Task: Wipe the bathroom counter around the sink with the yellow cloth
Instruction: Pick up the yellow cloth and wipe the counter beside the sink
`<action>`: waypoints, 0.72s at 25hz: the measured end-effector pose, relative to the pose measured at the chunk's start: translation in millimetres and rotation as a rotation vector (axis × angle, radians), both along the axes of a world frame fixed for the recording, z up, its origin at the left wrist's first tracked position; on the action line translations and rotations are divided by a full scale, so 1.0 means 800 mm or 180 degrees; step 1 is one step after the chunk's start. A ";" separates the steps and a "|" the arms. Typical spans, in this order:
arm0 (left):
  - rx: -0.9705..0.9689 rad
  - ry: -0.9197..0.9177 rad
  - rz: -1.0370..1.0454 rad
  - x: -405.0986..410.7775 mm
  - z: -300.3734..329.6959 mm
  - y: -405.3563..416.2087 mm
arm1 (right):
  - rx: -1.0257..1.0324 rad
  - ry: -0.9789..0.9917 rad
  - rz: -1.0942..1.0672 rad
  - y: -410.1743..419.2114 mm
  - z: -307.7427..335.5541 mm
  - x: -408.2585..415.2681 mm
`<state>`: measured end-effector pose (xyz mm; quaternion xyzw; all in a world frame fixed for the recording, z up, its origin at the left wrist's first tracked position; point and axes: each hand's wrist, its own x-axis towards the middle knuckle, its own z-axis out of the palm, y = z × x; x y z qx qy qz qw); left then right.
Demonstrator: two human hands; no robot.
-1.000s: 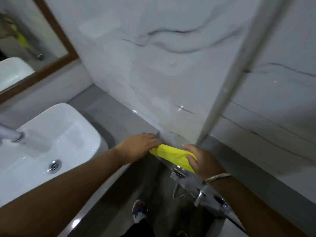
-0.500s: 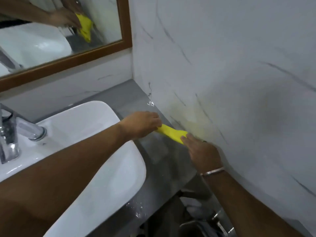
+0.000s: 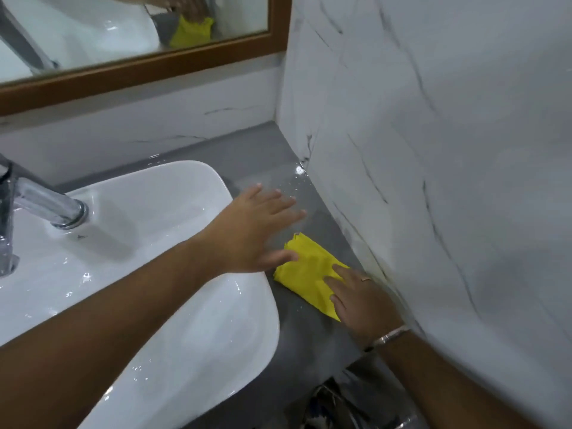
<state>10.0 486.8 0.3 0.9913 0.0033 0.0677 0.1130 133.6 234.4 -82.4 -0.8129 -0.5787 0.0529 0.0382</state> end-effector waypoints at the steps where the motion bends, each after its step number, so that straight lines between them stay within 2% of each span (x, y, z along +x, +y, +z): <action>1: -0.0023 -0.0053 0.0057 -0.017 0.001 0.011 | 0.0039 -0.0043 0.0160 0.013 -0.003 0.006; 3: 0.0021 0.0249 0.0188 -0.035 -0.007 0.024 | -0.0131 -0.0009 0.0454 0.039 -0.017 0.007; 5: -0.0103 0.0304 0.0285 -0.035 -0.022 0.027 | -0.0341 0.0083 0.0539 0.055 -0.043 0.005; 7: -0.0317 0.0147 0.0276 -0.032 -0.030 0.027 | -0.0342 0.0161 0.0242 0.067 -0.057 0.008; 11: -0.0583 -0.0029 0.0263 -0.035 -0.044 0.029 | 0.0167 0.0077 -0.0943 0.142 -0.072 0.042; 13: -0.0687 -0.0136 0.0308 -0.031 -0.047 0.026 | 0.0375 0.0153 -0.1157 0.211 -0.076 0.065; 14: -0.0734 -0.0175 0.0341 -0.030 -0.048 0.024 | 0.0255 0.0392 -0.1142 0.252 -0.072 0.076; 16: -0.0765 -0.0214 0.0357 -0.030 -0.051 0.026 | -0.0036 0.0454 -0.0591 0.323 -0.071 0.090; 18: -0.0742 -0.0205 0.0315 -0.029 -0.051 0.030 | 0.0171 0.0113 0.0441 0.338 -0.061 0.067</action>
